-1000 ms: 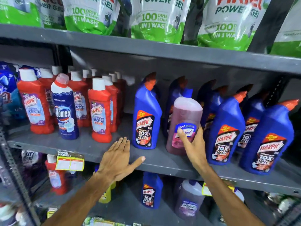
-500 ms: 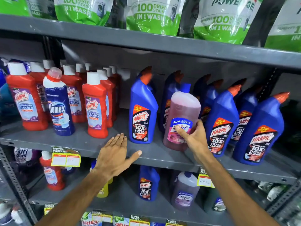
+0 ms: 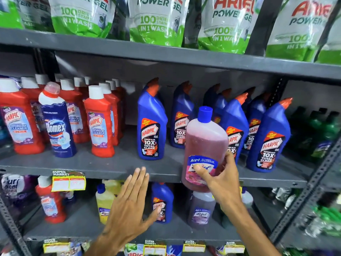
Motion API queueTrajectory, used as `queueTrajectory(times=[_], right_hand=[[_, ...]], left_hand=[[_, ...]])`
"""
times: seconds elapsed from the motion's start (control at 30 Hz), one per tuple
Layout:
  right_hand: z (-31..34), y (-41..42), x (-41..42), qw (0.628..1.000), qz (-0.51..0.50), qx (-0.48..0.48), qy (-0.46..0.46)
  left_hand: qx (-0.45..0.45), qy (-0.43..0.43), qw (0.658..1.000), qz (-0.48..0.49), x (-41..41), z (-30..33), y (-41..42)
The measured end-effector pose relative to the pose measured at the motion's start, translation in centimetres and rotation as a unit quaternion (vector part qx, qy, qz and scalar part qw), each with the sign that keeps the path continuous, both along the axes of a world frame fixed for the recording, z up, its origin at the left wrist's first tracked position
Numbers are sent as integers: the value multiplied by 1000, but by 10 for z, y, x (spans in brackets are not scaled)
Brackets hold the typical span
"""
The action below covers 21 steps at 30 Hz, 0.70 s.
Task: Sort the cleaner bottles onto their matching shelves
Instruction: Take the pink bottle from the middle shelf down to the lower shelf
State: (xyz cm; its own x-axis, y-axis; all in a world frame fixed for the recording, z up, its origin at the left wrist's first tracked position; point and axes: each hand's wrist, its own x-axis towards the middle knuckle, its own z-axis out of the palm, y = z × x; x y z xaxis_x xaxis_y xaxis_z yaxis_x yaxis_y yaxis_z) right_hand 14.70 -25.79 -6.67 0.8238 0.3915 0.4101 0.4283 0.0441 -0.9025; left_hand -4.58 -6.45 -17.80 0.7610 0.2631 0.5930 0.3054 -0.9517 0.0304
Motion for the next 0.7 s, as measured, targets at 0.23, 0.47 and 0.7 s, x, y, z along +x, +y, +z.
queueTrajectory(times=[0.23, 0.47, 0.7], right_hand=[[-35, -37, -32, 999, -27, -20, 13], [-102, -45, -48, 995, -93, -27, 31], [-197, -32, -55, 981, -140, -78, 106]], left_hand=[[-22, 39, 999, -7, -11, -58, -14], [-82, 121, 989, 4, -11, -118, -3], [-133, 218, 967, 4, 1, -176, 24]])
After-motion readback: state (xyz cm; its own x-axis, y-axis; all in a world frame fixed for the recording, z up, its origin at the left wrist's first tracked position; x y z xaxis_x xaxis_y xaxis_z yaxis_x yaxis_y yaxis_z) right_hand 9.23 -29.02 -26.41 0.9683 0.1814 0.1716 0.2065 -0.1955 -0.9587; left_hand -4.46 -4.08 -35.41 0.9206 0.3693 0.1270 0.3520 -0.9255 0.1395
